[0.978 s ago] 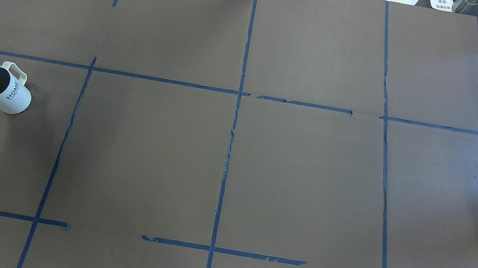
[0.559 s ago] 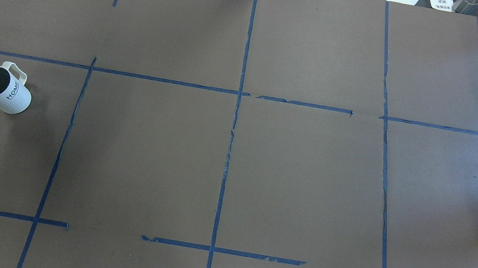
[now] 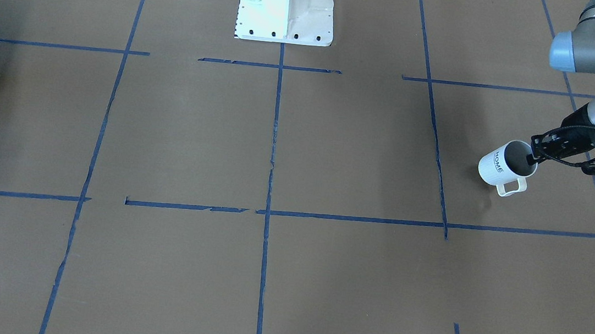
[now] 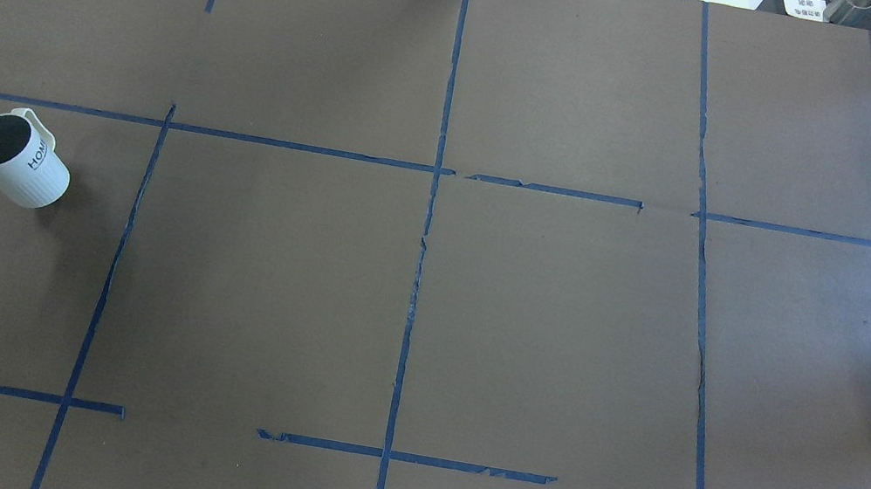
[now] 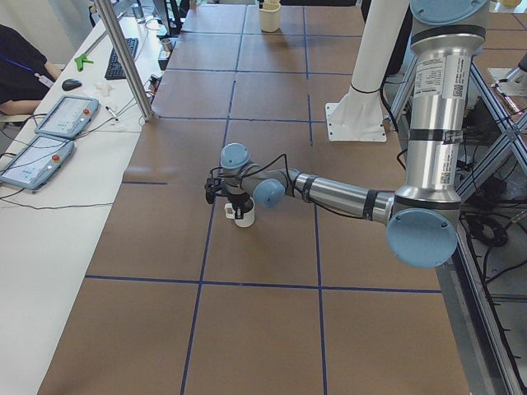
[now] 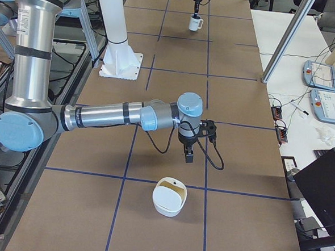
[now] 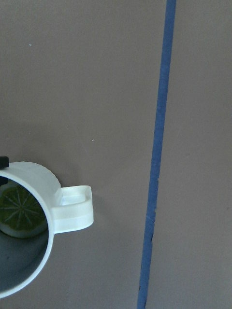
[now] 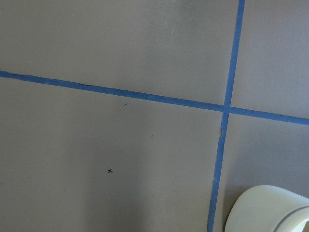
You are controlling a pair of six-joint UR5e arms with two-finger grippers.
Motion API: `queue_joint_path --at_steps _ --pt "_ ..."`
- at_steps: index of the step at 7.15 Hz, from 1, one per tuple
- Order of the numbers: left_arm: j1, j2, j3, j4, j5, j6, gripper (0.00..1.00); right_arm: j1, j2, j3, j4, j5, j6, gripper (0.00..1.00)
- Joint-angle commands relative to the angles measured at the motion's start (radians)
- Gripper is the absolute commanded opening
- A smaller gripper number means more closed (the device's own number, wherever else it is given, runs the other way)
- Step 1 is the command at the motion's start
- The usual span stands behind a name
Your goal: Left arm hands cup to right arm to dump lemon
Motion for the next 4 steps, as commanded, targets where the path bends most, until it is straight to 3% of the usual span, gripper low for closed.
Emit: queue_joint_path --at_steps 1,3,4 --pt "-0.048 -0.055 -0.112 0.077 -0.005 -0.002 0.0 -0.004 0.002 0.004 0.002 0.0 0.002 1.0" --pt "-0.048 -0.251 -0.151 0.334 -0.001 0.006 0.0 -0.083 0.079 -0.001 0.043 -0.003 0.04 1.0" --pt "-0.039 -0.328 -0.151 0.372 0.001 0.014 0.0 -0.157 0.172 -0.01 0.043 -0.012 0.104 1.0"
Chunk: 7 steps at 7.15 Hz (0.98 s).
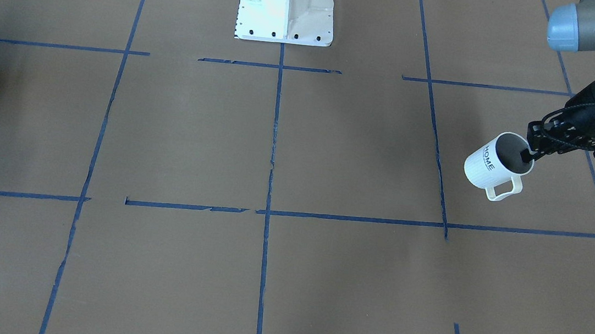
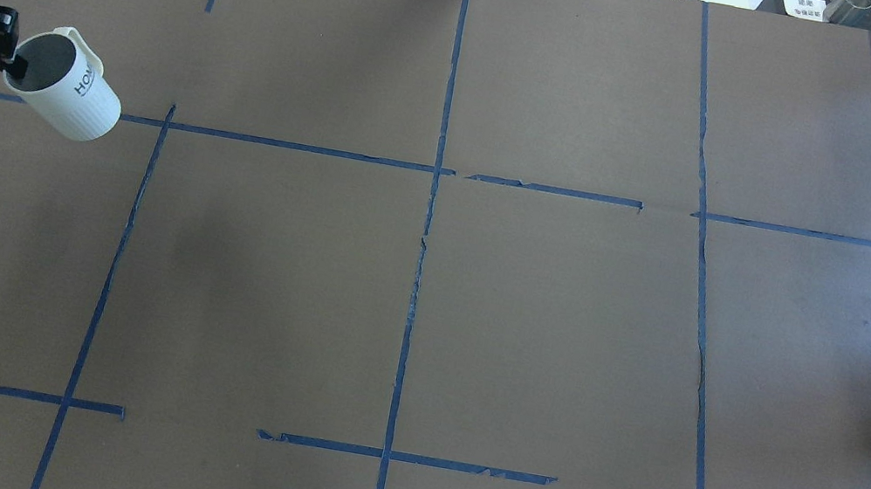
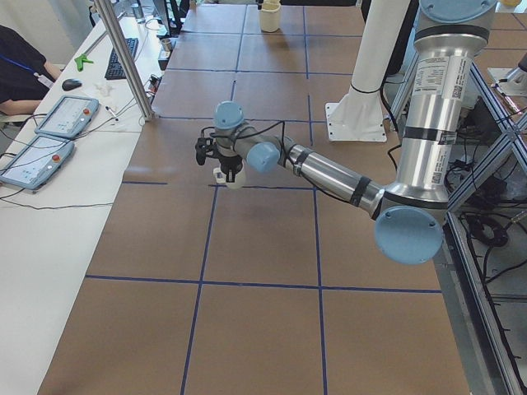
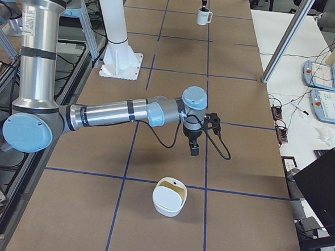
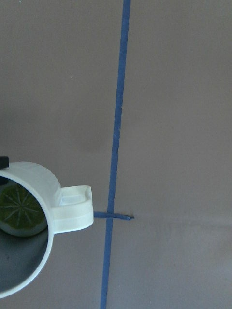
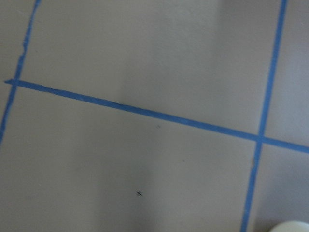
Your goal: Left arm hands cup to right arm to dump lemon
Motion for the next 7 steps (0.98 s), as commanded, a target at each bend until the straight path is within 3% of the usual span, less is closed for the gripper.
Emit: queue_joint_path --at_steps 1,3,4,5,7 --pt "0.032 -0.162 0.007 0.107 0.003 0.008 0.0 -0.113 0.163 -0.022 0.014 -0.021 0.062 1.0" --pt "0.06 -0.312 0.075 0.259 0.003 0.008 0.0 -0.248 0.257 -0.06 0.213 -0.17 0.164 1.0" --pt "0.06 -0.349 0.099 0.274 0.001 -0.001 0.0 -0.371 0.303 -0.096 0.323 -0.336 0.379 1.0" --pt "0.061 -0.374 0.119 0.275 0.001 -0.004 0.0 -0.52 0.305 -0.104 0.44 -0.614 0.456 1.0" --pt "0.063 -0.466 0.193 0.309 -0.001 -0.009 0.0 -0.706 0.411 -0.158 0.526 -0.821 0.635 1.0"
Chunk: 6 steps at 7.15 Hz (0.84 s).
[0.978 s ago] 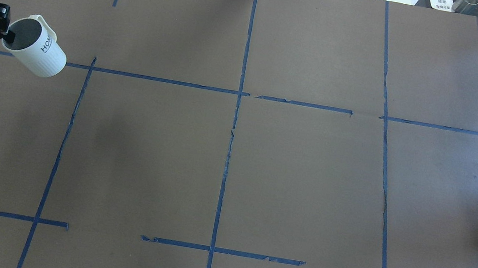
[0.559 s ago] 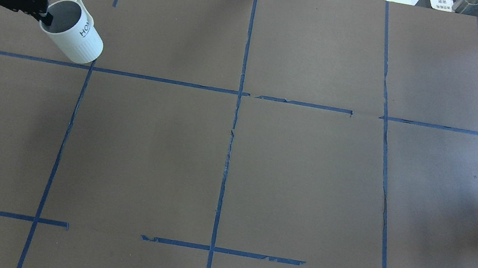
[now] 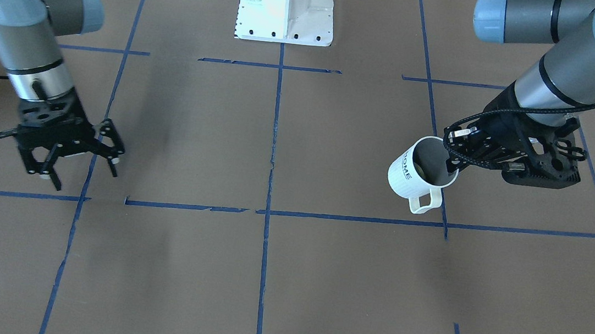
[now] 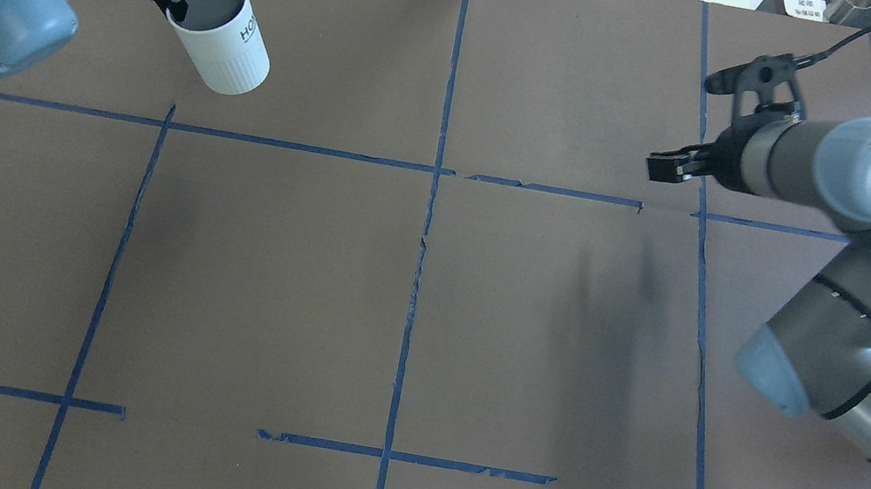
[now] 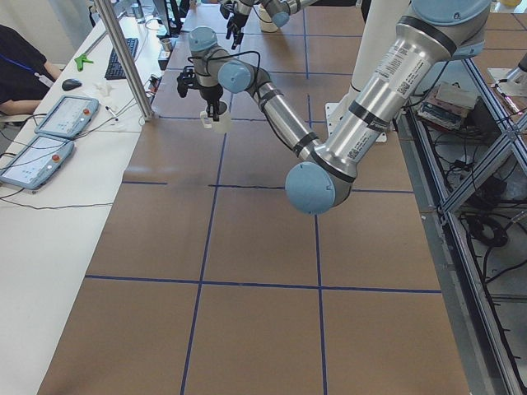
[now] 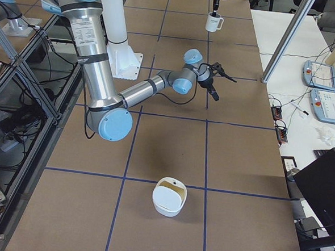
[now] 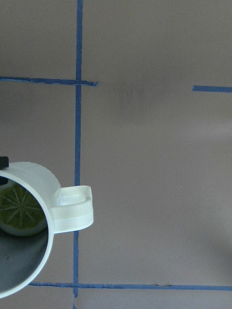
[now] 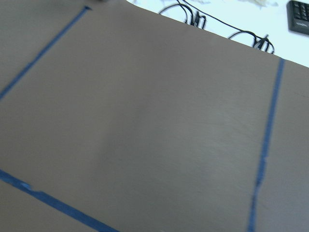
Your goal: Left arm hands cup to right arm to dump lemon
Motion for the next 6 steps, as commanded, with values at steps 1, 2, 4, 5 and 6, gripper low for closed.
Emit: queue_joint_path --at_steps 1,2,4,5,6 --pt "0.002 -0.076 0.052 0.03 0.001 -0.003 0.0 -0.19 0.092 -0.03 0.087 -0.311 0.126 1.0" --pt "0.021 -0.112 0.07 0.032 0.001 -0.041 0.0 -0.237 0.149 -0.032 0.079 -0.398 0.125 1.0" --pt "0.087 -0.21 0.115 0.032 0.036 -0.144 0.0 -0.313 0.164 -0.024 0.089 -0.534 0.13 1.0" --pt "0.107 -0.237 0.126 0.032 0.045 -0.179 0.0 -0.38 0.183 -0.028 0.091 -0.666 0.131 1.0" --pt "0.108 -0.288 0.165 0.036 0.045 -0.205 0.0 -0.42 0.196 -0.028 0.089 -0.718 0.184 1.0"
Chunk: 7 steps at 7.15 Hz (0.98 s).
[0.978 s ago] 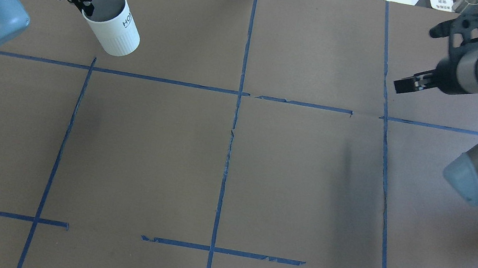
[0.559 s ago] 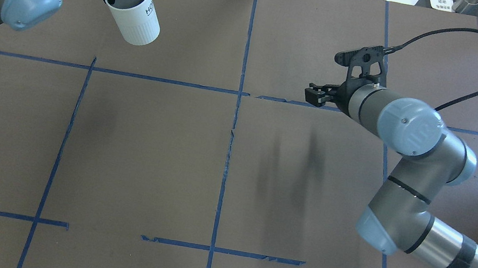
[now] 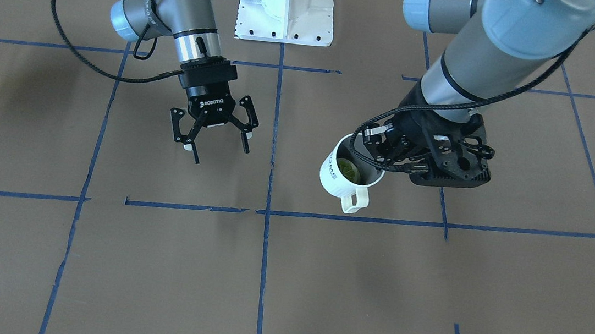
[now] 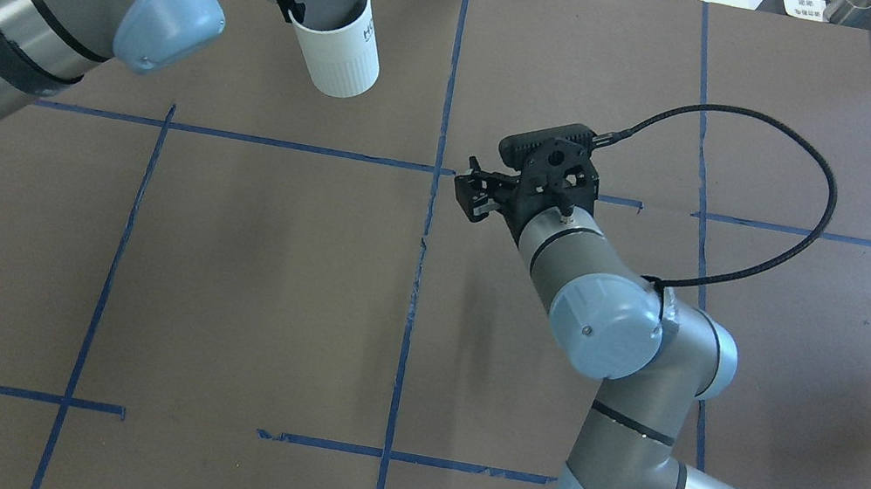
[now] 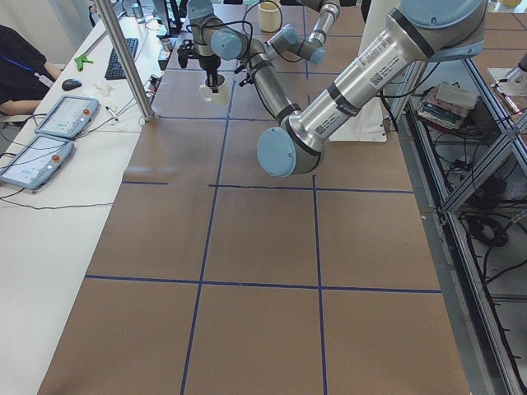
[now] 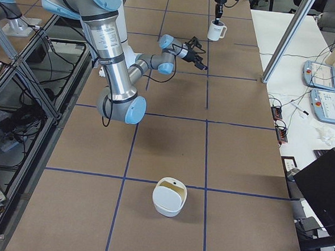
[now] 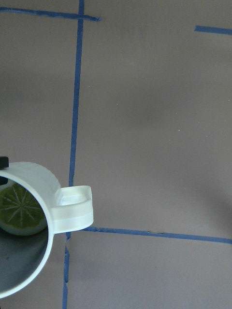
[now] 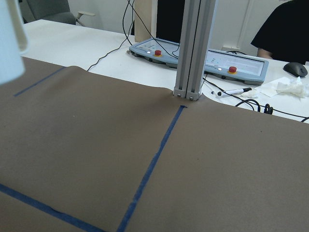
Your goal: Left arm hands cup to right arm to dump lemon
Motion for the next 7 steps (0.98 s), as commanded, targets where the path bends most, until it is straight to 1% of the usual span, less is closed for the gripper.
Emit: queue_joint_path --at_steps 1,3,4,5,6,7 --pt "0.022 -0.117 0.091 0.005 0.006 -0.069 0.0 -0.087 0.019 -0.001 -0.003 -0.185 0.07 1.0" --pt "0.062 -0.127 0.096 0.005 0.032 -0.081 0.0 -0.15 0.08 -0.012 -0.017 -0.303 0.063 0.99" --pt "0.082 -0.13 0.098 0.005 0.049 -0.081 0.0 -0.181 0.111 -0.038 -0.026 -0.375 0.06 0.98" --pt "0.088 -0.13 0.095 0.005 0.05 -0.081 0.0 -0.193 0.172 -0.08 -0.108 -0.427 0.068 0.98" --pt "0.087 -0.13 0.095 0.005 0.052 -0.081 0.0 -0.199 0.188 -0.085 -0.157 -0.457 0.074 0.98" --pt "0.088 -0.127 0.093 0.005 0.052 -0.08 0.0 -0.205 0.182 -0.084 -0.155 -0.459 0.074 0.99"
